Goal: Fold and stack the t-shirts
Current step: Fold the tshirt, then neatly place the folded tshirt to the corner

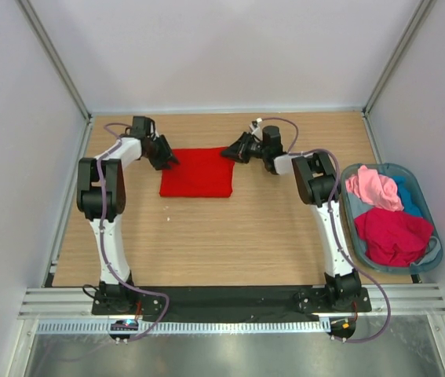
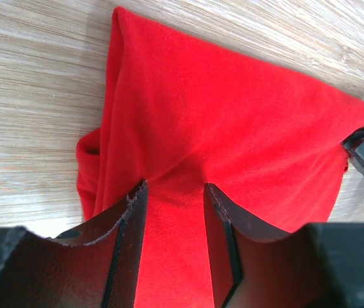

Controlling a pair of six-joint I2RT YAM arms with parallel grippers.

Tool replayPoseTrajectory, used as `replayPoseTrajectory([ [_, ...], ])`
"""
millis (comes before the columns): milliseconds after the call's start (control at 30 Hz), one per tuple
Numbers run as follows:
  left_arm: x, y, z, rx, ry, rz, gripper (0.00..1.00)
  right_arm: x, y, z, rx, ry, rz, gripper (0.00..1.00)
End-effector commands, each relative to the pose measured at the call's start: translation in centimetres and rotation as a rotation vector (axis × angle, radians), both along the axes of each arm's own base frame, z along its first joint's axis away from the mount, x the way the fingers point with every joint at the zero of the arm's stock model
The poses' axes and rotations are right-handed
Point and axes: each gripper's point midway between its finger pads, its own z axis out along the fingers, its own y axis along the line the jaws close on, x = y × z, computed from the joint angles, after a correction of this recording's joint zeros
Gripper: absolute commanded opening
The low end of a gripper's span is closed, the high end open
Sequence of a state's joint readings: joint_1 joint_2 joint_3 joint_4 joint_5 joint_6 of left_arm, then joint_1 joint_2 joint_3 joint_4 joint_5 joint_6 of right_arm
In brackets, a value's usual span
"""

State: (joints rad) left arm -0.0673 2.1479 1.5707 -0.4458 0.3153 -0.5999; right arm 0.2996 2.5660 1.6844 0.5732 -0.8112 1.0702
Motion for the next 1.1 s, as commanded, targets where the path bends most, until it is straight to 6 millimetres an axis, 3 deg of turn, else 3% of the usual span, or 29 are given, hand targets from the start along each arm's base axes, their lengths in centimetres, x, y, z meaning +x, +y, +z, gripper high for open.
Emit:
replayPoseTrajectory([
  [0, 1.1, 1.2, 1.0, 0.025, -0.046, 0.010, 0.43, 2.2, -1.9, 2.1, 0.011, -0.095, -0.098, 0.21],
  [100, 1.1, 0.5, 3.6, -0.008, -0.073, -0.005, 0.44, 2.1, -1.4, 5.0, -0.011, -0.121, -0.044, 0.28],
  [133, 0.8, 0.5, 5.2, -0.008, -0.090, -0.007, 0.44, 1.9, -1.5, 7.2, -0.025, -0.118, -0.040, 0.32],
  [167, 0.8, 0.6, 6.1, -0.006, -0.102, -0.011, 0.45, 1.6, -1.5, 7.9, -0.048, -0.109, -0.038, 0.46],
  [200, 0.6, 0.6, 7.0, -0.002, -0.115, -0.012, 0.45, 2.0, -2.1, 8.1, -0.114, -0.142, -0.062, 0.50],
  [233, 0.1, 0.7, 8.1, 0.001, -0.125, -0.014, 0.45, 1.7, -2.3, 9.8, -0.155, -0.152, -0.076, 0.53],
  [267, -0.2, 0.7, 8.8, 0.000, -0.130, -0.017, 0.45, 0.6, -3.0, 8.6, -0.229, -0.072, -0.087, 0.55],
  [300, -0.7, 0.6, 9.0, -0.004, -0.124, -0.021, 0.45, 0.8, -4.0, 8.1, -0.305, -0.075, -0.139, 0.59],
  [333, -1.8, 0.6, 8.3, -0.005, -0.092, -0.026, 0.45, -0.6, -4.7, 6.2, -0.372, -0.002, -0.151, 0.61],
  [367, -2.5, 0.6, 9.0, -0.005, -0.100, -0.026, 0.46, -1.0, -5.0, 7.5, -0.395, -0.020, -0.175, 0.63],
  [433, -4.8, 0.6, 7.2, -0.010, -0.045, -0.029, 0.46, -1.6, -5.9, 6.3, -0.497, -0.004, -0.224, 0.68],
  [467, -5.8, 0.5, 7.2, -0.021, -0.038, -0.037, 0.45, -3.0, -5.2, 5.6, -0.544, 0.027, -0.201, 0.70],
  [567, -8.6, 0.4, 5.5, -0.023, 0.004, -0.056, 0.45, -4.7, -4.1, 4.6, -0.672, 0.025, -0.177, 0.71],
  [700, -10.7, 0.5, 3.2, -0.014, 0.051, -0.074, 0.45, -6.0, -3.3, 2.6, -0.762, 0.051, -0.175, 0.72],
  [833, -11.6, 1.0, 0.7, 0.017, 0.104, -0.084, 0.45, -6.1, -3.9, 0.1, -0.836, 0.070, -0.182, 0.71],
  [933, -12.7, 1.7, -1.2, 0.052, 0.153, -0.074, 0.45, -6.1, -3.5, -0.6, -0.830, 0.049, -0.154, 0.67],
  [1067, -13.6, 1.7, -2.1, 0.051, 0.185, -0.066, 0.45, -6.0, -3.2, -0.9, -0.777, 0.010, -0.127, 0.46],
])
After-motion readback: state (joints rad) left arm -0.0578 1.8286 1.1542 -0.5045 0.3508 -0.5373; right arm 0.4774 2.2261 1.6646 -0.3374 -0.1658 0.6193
